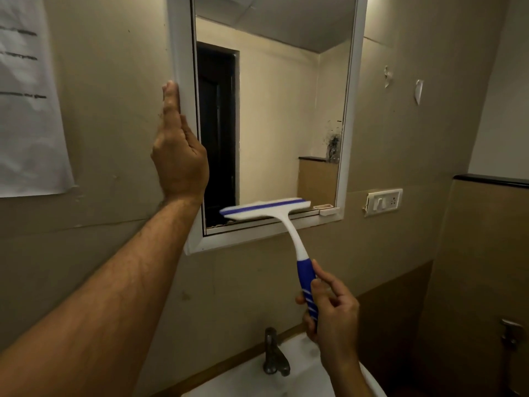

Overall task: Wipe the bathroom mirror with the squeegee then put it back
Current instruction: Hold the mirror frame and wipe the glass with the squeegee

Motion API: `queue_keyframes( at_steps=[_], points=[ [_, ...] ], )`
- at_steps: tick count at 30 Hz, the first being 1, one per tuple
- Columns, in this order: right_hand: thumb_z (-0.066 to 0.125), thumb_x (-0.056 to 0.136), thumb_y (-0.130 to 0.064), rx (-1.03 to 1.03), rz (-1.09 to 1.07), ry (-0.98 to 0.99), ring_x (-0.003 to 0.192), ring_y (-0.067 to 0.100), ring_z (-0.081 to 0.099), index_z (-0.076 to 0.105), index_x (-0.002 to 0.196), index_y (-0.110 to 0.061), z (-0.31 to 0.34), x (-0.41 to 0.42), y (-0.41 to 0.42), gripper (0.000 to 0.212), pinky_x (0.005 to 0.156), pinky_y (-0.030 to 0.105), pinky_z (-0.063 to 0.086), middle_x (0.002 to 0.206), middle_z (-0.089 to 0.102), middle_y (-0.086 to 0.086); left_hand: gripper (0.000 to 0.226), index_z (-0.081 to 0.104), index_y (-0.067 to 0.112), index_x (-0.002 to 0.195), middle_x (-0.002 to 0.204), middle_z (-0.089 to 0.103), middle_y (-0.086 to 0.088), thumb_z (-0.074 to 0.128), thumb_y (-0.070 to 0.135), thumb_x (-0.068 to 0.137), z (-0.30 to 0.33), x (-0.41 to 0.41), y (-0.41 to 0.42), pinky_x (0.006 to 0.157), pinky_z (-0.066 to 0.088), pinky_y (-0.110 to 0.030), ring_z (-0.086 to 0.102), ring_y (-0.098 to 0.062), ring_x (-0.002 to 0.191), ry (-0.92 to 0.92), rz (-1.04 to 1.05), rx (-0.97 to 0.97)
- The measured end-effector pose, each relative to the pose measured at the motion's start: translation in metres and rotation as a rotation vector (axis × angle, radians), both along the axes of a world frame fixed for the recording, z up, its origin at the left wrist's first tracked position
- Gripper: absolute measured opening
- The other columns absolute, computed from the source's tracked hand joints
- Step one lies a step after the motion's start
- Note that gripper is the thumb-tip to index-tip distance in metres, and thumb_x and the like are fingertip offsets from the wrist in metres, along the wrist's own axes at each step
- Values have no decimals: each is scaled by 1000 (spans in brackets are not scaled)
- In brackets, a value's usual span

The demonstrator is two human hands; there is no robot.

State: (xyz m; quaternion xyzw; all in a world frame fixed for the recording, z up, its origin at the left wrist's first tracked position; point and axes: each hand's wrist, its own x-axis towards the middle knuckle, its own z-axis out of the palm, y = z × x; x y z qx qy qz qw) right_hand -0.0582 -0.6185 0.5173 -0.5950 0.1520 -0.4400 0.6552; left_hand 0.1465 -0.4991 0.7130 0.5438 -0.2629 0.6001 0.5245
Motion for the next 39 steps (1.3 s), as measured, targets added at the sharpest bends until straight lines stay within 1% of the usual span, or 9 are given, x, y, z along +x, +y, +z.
queue_keyframes(
  at_steps=[6,11,16,19,24,27,31,36,39],
  points=[
    [53,88,-30,-68,28,-39,54,9,57,63,113,-36,20,6,4,27,43,20,44,84,70,10,42,40,6,146,148,46,-8,34,16,105,-2,-1,0,107,26,-2,47,-18,134,9,-11,-14],
    [54,91,-23,-50,18,20,54,7,59,64,113,-32,-1,-2,9,25,42,18,44,91,69,15,41,42,4,144,146,49,-9,37,11,104,-3,-3,1,107,29,-3,49,-18,132,-15,-55,-27],
    [51,95,-24,-55,37,-63,51,8,55,62,117,-33,27,7,12,27,41,18,42,79,70,7,43,42,4,145,146,49,-8,37,7,102,-3,-2,3,107,30,-6,43,-7,132,-6,-134,-35],
    [50,95,-26,-77,42,-91,50,6,54,61,115,-37,43,18,15,25,40,18,41,80,69,5,45,42,4,144,146,48,-8,36,3,100,-3,-1,4,109,32,-11,44,-12,134,-10,-197,-34],
    [53,91,-25,-17,47,-67,52,8,55,62,113,-32,12,18,28,24,40,18,41,87,69,14,48,44,2,143,144,50,-10,37,-5,96,-5,1,4,111,33,-15,45,-18,136,-22,-289,-53],
    [54,81,-36,-6,38,-90,55,9,57,63,112,-32,8,16,30,33,40,19,43,90,68,17,49,45,-1,142,144,50,-13,38,-8,94,-5,1,5,109,33,-12,43,-9,134,-36,-319,-60],
    [51,81,-41,-56,54,-160,52,9,54,60,114,-37,35,25,24,34,40,19,41,84,69,9,49,43,-3,142,144,49,-15,37,-10,94,-5,-2,6,105,33,-8,41,11,128,-43,-371,-64],
    [52,81,-42,-63,77,-139,53,8,55,59,113,-41,32,31,26,32,40,19,41,87,69,9,44,43,-6,141,144,49,-17,33,17,105,-6,0,6,110,36,-20,44,-15,136,-91,-370,-28],
    [54,80,-38,-29,63,-109,54,7,58,61,111,-36,8,26,29,32,40,18,42,91,69,16,69,42,-5,141,144,49,-16,27,50,103,-7,-1,6,111,36,-21,44,-15,136,-101,-386,-2]
  ],
)
